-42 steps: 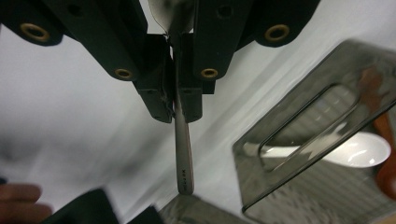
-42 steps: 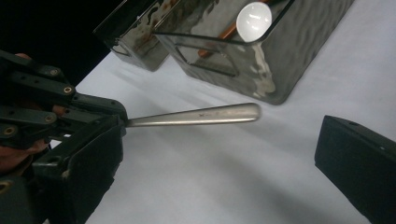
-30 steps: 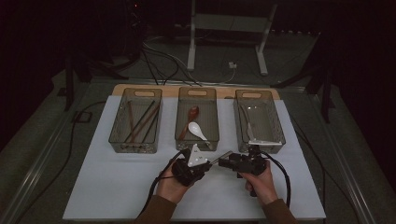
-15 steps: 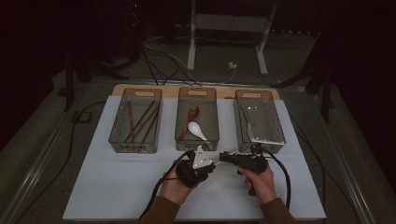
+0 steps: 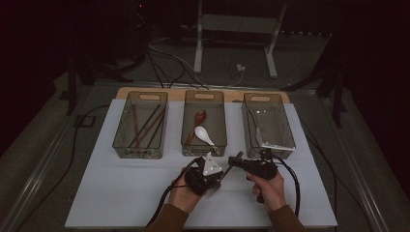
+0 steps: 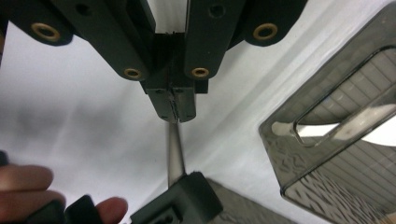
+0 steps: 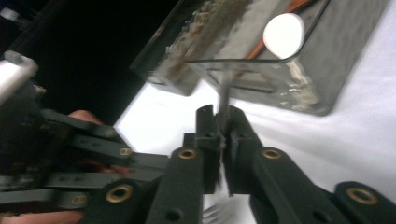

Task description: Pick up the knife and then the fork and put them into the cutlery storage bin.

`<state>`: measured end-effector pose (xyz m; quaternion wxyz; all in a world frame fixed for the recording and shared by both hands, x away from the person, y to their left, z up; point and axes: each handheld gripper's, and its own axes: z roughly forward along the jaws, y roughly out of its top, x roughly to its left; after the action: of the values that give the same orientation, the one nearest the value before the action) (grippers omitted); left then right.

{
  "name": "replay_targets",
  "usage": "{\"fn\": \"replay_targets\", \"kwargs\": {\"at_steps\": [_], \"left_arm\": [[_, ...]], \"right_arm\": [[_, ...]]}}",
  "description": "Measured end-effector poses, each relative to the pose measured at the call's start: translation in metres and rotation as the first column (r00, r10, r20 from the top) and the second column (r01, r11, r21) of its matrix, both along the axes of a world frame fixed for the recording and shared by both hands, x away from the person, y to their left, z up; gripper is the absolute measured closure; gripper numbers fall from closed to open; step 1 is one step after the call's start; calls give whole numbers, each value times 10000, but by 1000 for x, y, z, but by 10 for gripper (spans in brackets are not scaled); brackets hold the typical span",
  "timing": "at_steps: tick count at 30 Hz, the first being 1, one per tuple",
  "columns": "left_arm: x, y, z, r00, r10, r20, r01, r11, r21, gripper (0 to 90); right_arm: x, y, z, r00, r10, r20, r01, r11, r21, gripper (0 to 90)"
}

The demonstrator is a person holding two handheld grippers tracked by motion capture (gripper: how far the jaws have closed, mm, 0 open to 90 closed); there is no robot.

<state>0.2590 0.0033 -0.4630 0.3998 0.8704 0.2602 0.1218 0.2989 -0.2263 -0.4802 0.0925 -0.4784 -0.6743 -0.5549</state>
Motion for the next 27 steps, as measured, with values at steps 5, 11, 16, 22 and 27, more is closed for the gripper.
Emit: {"fn": "replay_targets", "kwargs": {"at_steps": [5,11,16,22,27], "left_arm": [[-1,0,-2,9997,-219,-77,219,9997,81,900],[1,12,-2,9999,-73,-119,71,9999,-151,832],[3,25,0,9989,465,-81,-468,9983,-348,560],[6,37,1,9919,1264,-74,-1266,9909,-463,293],[7,47,3,9869,1605,-139,-1611,9848,-647,182]], "right_arm": [[-2,2,-1,9999,79,145,-77,9999,-143,872],[-2,0,2,9993,-37,384,45,9998,-187,872],[-3,-1,2,9991,-74,426,84,9997,-232,872],[-3,-1,2,9990,-70,443,82,9996,-258,872],[-3,-2,3,9989,-108,447,120,9996,-258,872]]}}
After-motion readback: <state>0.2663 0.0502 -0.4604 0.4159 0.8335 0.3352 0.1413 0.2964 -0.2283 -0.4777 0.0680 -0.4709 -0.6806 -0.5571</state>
